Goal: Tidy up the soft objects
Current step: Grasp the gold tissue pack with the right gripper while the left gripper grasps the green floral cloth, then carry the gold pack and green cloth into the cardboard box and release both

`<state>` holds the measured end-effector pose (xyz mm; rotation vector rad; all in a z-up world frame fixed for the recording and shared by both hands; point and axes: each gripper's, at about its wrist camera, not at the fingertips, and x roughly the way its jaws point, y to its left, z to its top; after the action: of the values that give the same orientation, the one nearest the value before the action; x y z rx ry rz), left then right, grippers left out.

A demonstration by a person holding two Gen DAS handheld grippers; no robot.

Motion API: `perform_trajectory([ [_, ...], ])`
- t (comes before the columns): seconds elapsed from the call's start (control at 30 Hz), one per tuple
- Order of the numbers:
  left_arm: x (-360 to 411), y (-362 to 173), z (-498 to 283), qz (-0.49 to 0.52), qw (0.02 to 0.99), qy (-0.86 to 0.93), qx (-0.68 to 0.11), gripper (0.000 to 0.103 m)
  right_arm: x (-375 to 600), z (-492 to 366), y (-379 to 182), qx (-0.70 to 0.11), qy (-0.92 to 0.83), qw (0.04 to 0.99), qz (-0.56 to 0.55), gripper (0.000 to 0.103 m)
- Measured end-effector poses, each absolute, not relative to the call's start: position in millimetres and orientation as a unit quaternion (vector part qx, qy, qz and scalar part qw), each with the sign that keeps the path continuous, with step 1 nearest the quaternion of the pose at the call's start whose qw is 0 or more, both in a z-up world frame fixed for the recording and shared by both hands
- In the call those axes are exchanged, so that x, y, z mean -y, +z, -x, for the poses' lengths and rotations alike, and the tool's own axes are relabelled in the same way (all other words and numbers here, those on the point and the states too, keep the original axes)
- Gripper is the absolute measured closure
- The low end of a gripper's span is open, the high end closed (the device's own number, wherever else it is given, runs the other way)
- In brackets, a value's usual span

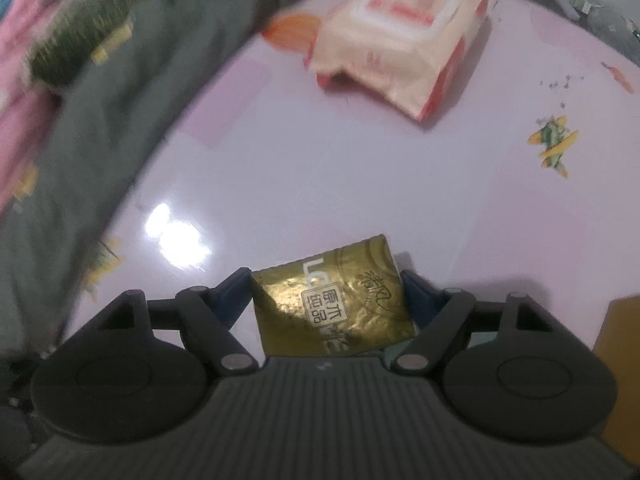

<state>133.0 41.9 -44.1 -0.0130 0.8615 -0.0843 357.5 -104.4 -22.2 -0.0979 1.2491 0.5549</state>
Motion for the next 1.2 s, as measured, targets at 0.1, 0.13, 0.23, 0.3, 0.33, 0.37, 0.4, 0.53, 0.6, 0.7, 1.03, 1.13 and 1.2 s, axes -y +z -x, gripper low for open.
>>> perform_trajectory([
  [0.1,-42,-32,-126,0.010,0.913,-0.039,-0.407,0.084,122,-352,2,-0.559,0.270,0.784,0.009,0.024],
  [0.13,-41,-27,-123,0.010,0.915,-0.040,-0.402,0.084,130,-347,12,-0.552,0.274,0.787,-0.004,0.024],
  [0.23,-37,-7,-114,0.010,0.923,-0.048,-0.381,0.084,161,-329,41,-0.533,0.283,0.796,-0.044,0.024],
  [0.3,-31,10,-107,0.008,0.930,-0.060,-0.363,0.084,189,-310,62,-0.515,0.286,0.805,-0.068,0.024],
  [0.33,-27,19,-104,0.008,0.933,-0.070,-0.353,0.084,204,-302,70,-0.506,0.286,0.810,-0.078,0.024],
  [0.37,-22,27,-101,0.009,0.935,-0.081,-0.345,0.084,220,-291,80,-0.498,0.283,0.815,-0.088,0.024],
  [0.4,-17,35,-99,0.010,0.937,-0.093,-0.338,0.084,234,-283,86,-0.491,0.280,0.819,-0.096,0.024],
  [0.53,18,62,-94,0.005,0.938,-0.155,-0.310,0.084,302,-236,107,-0.472,0.248,0.837,-0.125,0.024],
  [0.6,42,71,-94,-0.002,0.935,-0.188,-0.301,0.084,333,-210,109,-0.470,0.226,0.843,-0.131,0.024],
  [0.7,78,75,-94,-0.014,0.926,-0.231,-0.299,0.084,376,-173,108,-0.474,0.192,0.850,-0.124,0.024],
  [1.03,171,61,-94,-0.035,0.893,-0.309,-0.325,0.084,453,-117,40,-0.581,0.113,0.802,-0.076,0.023],
  [1.13,188,54,-93,-0.043,0.886,-0.318,-0.335,0.084,455,-116,13,-0.608,0.108,0.783,-0.071,0.023],
  [1.2,195,50,-92,-0.051,0.882,-0.322,-0.340,0.084,456,-119,-1,-0.623,0.107,0.771,-0.076,0.022],
])
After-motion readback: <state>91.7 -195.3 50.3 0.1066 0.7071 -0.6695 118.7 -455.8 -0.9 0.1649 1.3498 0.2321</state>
